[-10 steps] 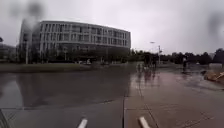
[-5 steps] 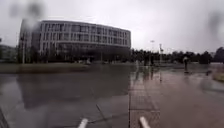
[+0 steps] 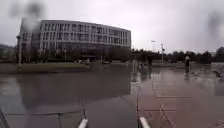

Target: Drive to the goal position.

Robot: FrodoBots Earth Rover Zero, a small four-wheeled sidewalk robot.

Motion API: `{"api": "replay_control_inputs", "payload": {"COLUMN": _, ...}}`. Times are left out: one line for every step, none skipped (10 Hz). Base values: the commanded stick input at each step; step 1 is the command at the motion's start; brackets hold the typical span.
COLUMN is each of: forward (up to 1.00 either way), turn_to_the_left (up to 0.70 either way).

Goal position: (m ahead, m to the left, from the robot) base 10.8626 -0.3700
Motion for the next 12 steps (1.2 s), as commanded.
{"api": "replay_control_inputs", "payload": {"forward": 1.00, "turn_to_the_left": 0.03}}
{"api": "replay_control_inputs", "payload": {"forward": 1.00, "turn_to_the_left": 0.03}}
{"api": "replay_control_inputs", "payload": {"forward": 1.00, "turn_to_the_left": 0.03}}
{"api": "replay_control_inputs", "payload": {"forward": 1.00, "turn_to_the_left": 0.03}}
{"api": "replay_control_inputs", "payload": {"forward": 1.00, "turn_to_the_left": 0.03}}
{"api": "replay_control_inputs", "payload": {"forward": 1.00, "turn_to_the_left": 0.18}}
{"api": "replay_control_inputs", "payload": {"forward": 1.00, "turn_to_the_left": 0.32}}
{"api": "replay_control_inputs", "payload": {"forward": 1.00, "turn_to_the_left": 0.28}}
{"api": "replay_control_inputs", "payload": {"forward": 1.00, "turn_to_the_left": 0.15}}
{"api": "replay_control_inputs", "payload": {"forward": 1.00, "turn_to_the_left": 0.03}}
{"api": "replay_control_inputs", "payload": {"forward": 1.00, "turn_to_the_left": 0.02}}
{"api": "replay_control_inputs", "payload": {"forward": 1.00, "turn_to_the_left": 0.02}}
